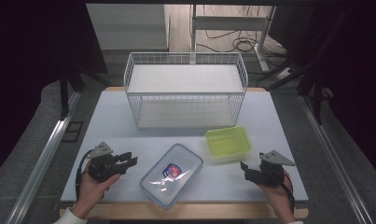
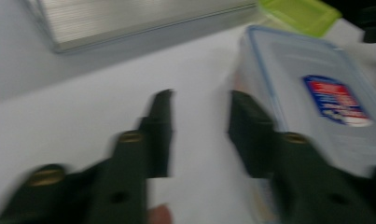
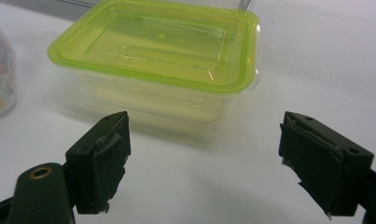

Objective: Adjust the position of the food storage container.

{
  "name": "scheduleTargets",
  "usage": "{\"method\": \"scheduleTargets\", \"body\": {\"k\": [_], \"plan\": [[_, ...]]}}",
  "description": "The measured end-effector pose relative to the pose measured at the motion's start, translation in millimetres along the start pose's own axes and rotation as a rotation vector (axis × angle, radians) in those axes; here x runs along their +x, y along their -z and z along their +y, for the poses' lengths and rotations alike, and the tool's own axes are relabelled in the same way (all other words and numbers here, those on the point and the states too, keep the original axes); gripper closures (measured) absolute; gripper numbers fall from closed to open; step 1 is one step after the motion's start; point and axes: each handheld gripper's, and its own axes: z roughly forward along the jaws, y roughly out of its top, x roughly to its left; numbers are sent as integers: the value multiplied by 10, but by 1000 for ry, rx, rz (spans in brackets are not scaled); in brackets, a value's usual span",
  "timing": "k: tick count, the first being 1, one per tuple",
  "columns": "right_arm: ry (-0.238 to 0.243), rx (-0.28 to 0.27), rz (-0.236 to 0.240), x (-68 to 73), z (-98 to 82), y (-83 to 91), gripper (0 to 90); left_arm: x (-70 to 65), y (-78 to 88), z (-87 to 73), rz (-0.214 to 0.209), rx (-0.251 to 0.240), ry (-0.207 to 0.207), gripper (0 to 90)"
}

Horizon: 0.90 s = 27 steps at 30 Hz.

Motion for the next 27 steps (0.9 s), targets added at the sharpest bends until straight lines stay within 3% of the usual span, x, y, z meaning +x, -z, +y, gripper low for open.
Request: {"method": "scheduleTargets", "body": {"k": [4,10,14,18,20,27], "plan": [[-5,3,0,-7,-4,-7,170,-218,8,78,-91,7,-39,900],[-7,-1,-2,1,-5,14,170,-782,-112,135,-209,80,-156,900],[-3,-2,-2,13,-6,18,170,-1084,-222,108,-255,140,-228,900],[-5,2,-3,8,-12,8,170,-1281,-393,18,-284,214,-255,900],[-7,4,-4,4,-16,5,170,-1338,-463,-24,-280,241,-267,900],[-9,1,-3,-5,-18,10,170,-1435,-536,-110,-274,292,-286,900]]}}
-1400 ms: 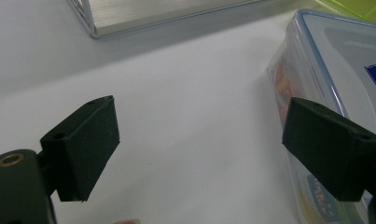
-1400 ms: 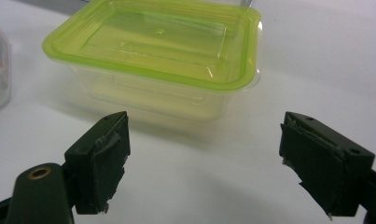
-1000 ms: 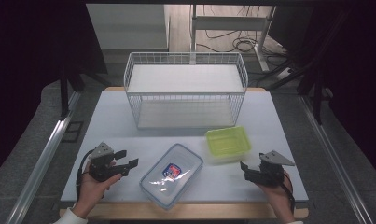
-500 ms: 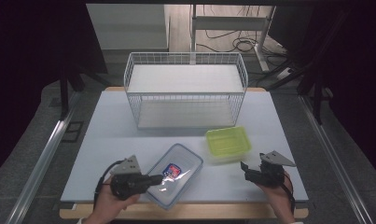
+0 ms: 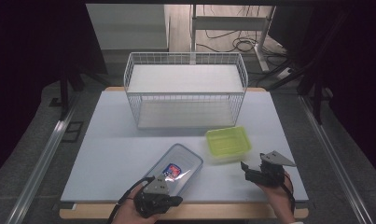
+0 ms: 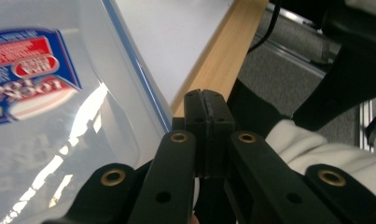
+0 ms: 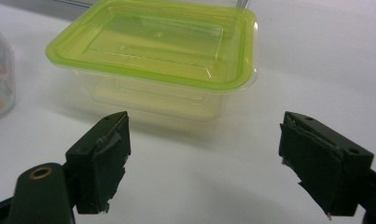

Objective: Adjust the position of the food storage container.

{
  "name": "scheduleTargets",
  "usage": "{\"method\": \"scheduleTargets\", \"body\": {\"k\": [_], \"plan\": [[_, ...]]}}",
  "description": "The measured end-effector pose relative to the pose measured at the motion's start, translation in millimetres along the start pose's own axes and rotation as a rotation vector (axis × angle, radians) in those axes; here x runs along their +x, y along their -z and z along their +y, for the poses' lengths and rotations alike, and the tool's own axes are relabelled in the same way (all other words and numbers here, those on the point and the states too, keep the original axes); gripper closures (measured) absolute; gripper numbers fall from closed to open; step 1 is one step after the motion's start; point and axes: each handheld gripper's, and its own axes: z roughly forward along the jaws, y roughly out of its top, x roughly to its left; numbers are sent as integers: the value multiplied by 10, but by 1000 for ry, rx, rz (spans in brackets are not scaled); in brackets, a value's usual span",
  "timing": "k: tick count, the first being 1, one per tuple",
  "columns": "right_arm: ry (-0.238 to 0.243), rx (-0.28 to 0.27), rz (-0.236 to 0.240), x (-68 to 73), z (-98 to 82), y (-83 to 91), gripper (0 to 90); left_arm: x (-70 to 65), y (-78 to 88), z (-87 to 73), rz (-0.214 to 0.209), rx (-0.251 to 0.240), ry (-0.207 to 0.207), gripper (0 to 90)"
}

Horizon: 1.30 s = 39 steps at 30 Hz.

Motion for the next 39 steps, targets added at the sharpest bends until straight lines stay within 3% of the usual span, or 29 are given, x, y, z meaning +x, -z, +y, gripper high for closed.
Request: {"method": "scheduleTargets", "body": {"k": [8,13,23,39], "plan": [[-2,-1,-4,-9,-2,6,170,-34,-11,-33,10,24,-31,900],[-2,2,-3,-15,-8,1,170,-15,43,-50,0,14,-26,900],[-3,3,-5,-18,-11,3,170,-22,107,-81,54,40,-61,900],[-5,7,-8,-26,-18,0,169,192,394,-275,133,47,1,900]]}}
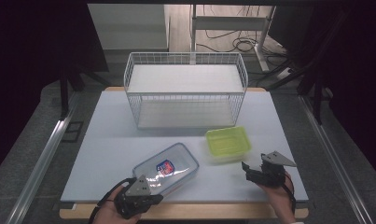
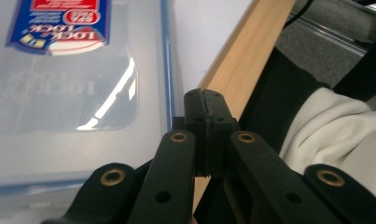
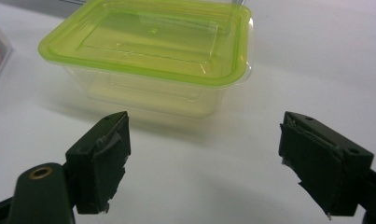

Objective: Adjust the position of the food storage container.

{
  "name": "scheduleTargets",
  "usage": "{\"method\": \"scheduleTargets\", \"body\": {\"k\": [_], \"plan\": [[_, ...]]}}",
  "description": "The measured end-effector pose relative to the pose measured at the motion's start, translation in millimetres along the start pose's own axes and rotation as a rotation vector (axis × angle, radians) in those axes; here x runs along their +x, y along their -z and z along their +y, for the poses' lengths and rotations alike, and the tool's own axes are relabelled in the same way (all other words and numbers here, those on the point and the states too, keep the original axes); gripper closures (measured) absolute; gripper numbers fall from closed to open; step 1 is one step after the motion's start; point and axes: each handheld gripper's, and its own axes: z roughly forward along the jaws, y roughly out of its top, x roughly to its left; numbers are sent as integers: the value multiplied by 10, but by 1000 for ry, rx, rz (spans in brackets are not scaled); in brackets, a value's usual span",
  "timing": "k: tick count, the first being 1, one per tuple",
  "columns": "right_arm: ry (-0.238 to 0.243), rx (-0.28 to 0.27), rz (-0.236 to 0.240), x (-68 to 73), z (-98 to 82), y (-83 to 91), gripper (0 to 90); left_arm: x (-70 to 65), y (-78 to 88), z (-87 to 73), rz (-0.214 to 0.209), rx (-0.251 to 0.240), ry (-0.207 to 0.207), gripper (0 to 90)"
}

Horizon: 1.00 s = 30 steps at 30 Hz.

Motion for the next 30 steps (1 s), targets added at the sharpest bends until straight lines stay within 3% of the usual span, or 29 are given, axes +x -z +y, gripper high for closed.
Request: {"method": "scheduleTargets", "body": {"k": [3,6,18,30], "plan": [[-4,0,-1,-2,0,2,170,68,15,-48,44,28,1,900],[-5,0,-3,-4,0,2,170,145,47,-83,24,15,34,900],[-1,2,-5,-3,1,1,170,357,130,-125,42,12,66,900],[1,5,-1,1,-1,-5,170,488,186,-162,93,9,80,900]]}}
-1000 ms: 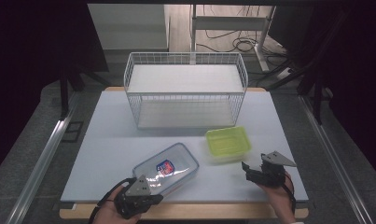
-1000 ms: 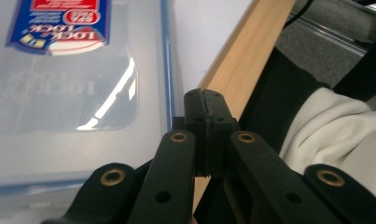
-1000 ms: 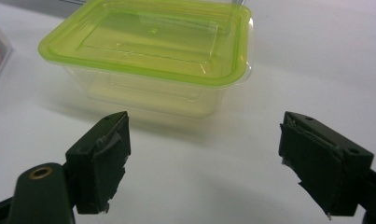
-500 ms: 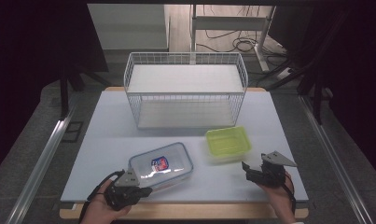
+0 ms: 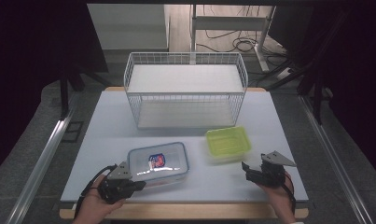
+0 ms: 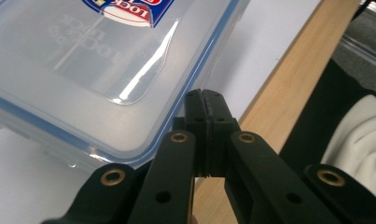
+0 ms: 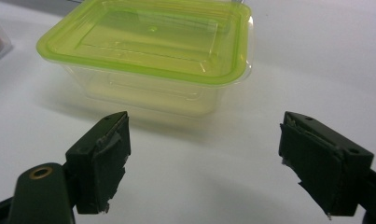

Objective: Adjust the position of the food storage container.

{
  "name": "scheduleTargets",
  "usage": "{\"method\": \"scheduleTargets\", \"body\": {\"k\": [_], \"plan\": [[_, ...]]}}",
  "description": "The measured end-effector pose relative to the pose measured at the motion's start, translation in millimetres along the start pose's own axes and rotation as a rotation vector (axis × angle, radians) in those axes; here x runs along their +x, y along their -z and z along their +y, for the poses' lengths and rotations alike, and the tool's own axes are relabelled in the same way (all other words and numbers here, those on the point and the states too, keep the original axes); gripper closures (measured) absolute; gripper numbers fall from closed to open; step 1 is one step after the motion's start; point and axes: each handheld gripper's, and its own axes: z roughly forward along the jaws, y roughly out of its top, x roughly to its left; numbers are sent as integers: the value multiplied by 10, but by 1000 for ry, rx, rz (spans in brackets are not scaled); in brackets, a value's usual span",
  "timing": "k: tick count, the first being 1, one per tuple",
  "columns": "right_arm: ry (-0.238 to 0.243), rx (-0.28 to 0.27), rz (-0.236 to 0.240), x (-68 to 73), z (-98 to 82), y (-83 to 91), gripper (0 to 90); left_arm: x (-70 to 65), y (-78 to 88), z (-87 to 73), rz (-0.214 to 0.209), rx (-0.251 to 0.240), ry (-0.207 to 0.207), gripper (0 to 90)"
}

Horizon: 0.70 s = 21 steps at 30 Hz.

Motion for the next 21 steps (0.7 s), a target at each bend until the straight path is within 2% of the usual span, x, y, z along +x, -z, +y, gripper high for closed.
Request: {"method": "scheduleTargets", "body": {"k": [4,7,10,13,16,18,21], "plan": [[2,0,2,9,3,3,169,36,1,-14,-10,-15,23,900],[-10,-3,16,16,7,1,170,33,9,-12,-4,-20,23,900],[-3,-11,20,29,14,6,170,17,80,-3,-8,-57,26,900],[-1,-18,17,37,21,17,170,43,214,-2,24,-112,36,900],[3,-18,13,39,20,20,170,182,307,-58,65,-134,89,900],[2,-19,11,40,21,19,170,293,332,-116,118,-125,119,900],[7,-20,9,45,22,14,170,470,322,-195,146,-113,176,900]]}}
